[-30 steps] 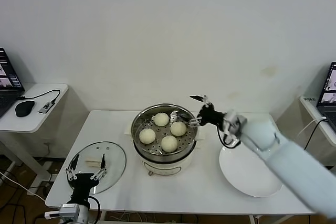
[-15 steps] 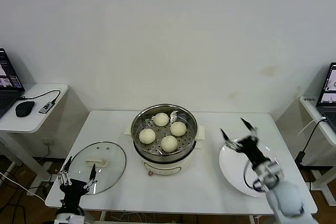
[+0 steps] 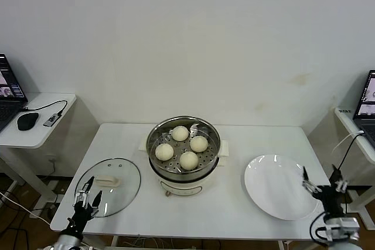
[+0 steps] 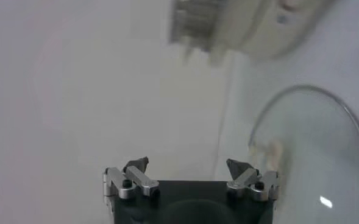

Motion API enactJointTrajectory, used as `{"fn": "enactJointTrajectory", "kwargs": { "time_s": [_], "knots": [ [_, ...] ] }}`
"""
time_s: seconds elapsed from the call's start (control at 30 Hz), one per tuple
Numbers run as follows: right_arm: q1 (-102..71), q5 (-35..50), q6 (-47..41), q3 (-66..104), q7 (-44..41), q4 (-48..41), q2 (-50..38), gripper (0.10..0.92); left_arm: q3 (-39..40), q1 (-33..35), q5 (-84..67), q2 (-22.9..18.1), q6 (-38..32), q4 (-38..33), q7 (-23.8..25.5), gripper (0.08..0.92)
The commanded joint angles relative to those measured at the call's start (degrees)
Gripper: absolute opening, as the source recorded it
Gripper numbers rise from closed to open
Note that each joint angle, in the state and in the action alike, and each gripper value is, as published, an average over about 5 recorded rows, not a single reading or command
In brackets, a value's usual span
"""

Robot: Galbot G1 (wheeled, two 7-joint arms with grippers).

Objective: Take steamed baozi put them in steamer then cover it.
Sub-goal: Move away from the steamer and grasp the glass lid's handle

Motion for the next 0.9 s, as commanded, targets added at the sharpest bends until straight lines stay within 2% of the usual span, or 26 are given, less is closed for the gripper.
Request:
{"fn": "enactJointTrajectory", "kwargs": {
  "time_s": [0.03,0.3,0.57,0.9],
  "knots": [
    [-3.4,-1.4,0.8,6.6,2.6,0.2,4.1,0.823,3.3,-8.4,9.9,3.5,-1.1,11.9,0.2,0.823],
    [-4.2,-1.9,0.8,7.2,2.8,0.4,5.0,0.823,4.9,-13.9,10.2,4.6,-0.6,15.0,0.6,0.823],
    [-4.9,-1.8,1.3,7.8,2.7,0.2,5.3,0.823,7.1,-15.4,10.0,4.8,-0.3,14.0,1.5,0.823],
    [-5.1,-2.0,1.7,7.8,2.4,-0.2,5.1,0.823,8.2,-19.5,10.2,4.3,-0.2,16.8,1.5,0.823]
  ]
}}
